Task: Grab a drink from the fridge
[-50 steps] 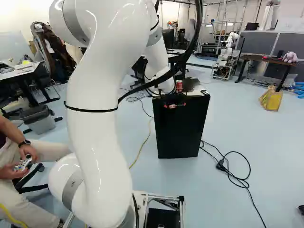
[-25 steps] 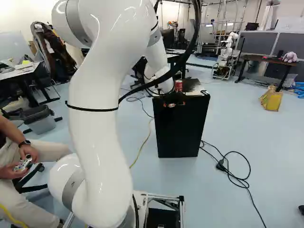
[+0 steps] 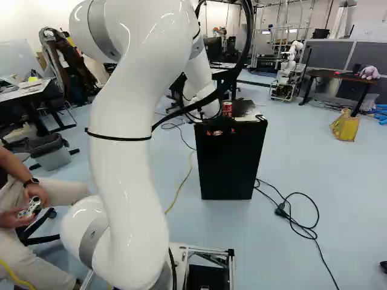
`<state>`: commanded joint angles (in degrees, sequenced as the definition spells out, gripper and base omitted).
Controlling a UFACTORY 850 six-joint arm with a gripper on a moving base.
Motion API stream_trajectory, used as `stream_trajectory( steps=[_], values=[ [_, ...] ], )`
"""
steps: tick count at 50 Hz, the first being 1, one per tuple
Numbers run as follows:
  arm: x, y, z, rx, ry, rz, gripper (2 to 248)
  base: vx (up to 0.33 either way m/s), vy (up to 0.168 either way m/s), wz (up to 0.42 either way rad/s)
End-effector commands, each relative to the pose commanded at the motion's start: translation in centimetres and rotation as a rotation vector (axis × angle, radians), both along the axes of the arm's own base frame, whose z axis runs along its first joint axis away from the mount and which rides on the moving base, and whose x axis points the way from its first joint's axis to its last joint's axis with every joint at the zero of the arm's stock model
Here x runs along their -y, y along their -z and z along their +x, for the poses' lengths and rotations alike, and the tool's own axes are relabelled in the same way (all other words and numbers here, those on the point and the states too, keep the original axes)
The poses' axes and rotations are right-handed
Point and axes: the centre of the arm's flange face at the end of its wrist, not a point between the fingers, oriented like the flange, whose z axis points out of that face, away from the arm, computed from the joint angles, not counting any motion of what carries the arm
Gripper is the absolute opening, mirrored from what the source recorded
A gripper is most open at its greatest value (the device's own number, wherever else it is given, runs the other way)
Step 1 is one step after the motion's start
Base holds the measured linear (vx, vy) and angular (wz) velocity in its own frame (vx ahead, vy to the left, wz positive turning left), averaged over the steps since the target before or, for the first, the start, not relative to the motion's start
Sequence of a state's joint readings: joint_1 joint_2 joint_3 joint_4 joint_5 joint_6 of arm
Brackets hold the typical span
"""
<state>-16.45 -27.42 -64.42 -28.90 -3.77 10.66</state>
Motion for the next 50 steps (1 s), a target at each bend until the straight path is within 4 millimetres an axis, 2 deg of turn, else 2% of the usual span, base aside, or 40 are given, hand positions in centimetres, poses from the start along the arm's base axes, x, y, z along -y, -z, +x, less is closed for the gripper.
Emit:
stream_trajectory(
  steps=[14,37,50],
  values=[
    [0.0,-0.1,-1.2,-0.008,0.005,0.002,247,0.000,0.000,0.000],
    [-0.1,-0.3,-5.2,-0.030,0.024,0.010,247,0.000,0.000,0.000],
    [-0.3,-0.7,-7.1,0.014,0.021,0.021,247,0.000,0.000,0.000]
  ],
)
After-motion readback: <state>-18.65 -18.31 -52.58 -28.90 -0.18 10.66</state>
